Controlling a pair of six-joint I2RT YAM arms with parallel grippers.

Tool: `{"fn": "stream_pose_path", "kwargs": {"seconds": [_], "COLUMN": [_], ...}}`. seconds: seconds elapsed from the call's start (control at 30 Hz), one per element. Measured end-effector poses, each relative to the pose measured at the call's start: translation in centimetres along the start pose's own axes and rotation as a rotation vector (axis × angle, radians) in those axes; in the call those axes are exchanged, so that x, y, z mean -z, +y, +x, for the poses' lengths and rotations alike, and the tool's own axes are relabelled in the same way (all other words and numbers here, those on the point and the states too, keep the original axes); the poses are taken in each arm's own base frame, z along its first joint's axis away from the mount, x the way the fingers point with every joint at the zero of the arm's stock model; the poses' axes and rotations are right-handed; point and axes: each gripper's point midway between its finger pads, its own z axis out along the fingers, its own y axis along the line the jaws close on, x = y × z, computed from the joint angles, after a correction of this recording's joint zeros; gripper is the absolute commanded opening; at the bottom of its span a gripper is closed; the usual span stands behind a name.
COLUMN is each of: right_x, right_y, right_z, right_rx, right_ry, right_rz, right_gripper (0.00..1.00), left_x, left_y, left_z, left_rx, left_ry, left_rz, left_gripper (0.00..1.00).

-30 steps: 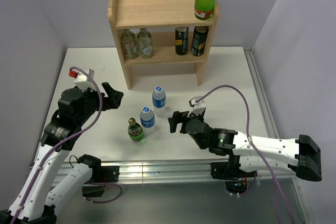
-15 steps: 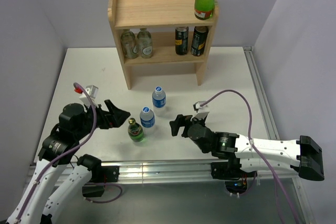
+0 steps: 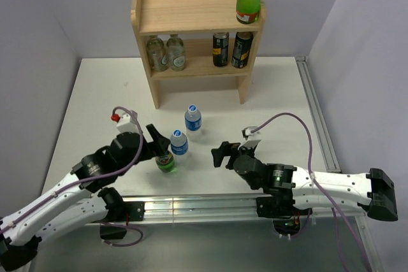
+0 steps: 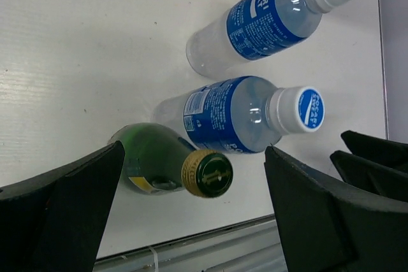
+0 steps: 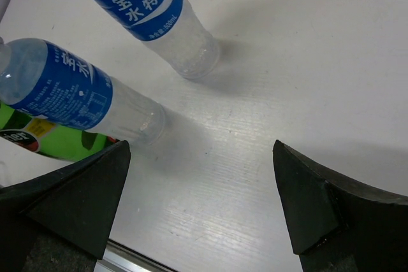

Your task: Place and organize the beverage onto the shelf

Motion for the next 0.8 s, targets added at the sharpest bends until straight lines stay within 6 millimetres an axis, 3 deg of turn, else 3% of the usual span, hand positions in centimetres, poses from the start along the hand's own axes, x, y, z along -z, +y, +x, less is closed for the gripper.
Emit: {"fn": "stream_pose_path", "kwargs": {"seconds": [0.17, 0.27, 0.37, 0.5, 0.8], "right_x": [0.5, 0.7, 0.8, 1.2, 1.6], "right_y": [-1.6, -2.3, -2.8, -2.9, -3.0], "right_z": [0.7, 1.1, 1.4, 1.0, 0.5], "right_rx": [-0.006, -0.002, 0.0, -0.019, -0.044], "right_ry": [0.004, 0.01, 0.014, 0.007, -0.001], "right_rz": [0.012, 0.022, 0.029, 0.022, 0.013], "right_gripper": [1.0, 1.0, 1.0, 1.0, 1.0], "left_x": [0.2, -0.7, -1.7, -2.8, -5.7], "left_y": [0.4, 0.7, 1.0, 2.3, 5.6], "left_z": [1.4, 2.3, 4.4, 6.9, 10.4], "left_rx": [0.011, 0.014, -0.016, -0.066, -0.141], "left_ry": [-0.065, -0.089, -0.083, -0.103, -0.143], "left_rz": [-0.012, -0.059, -0.103, -0.172, -0.228], "left_gripper": [0.99, 0.99, 0.99, 0.99, 0.99]}}
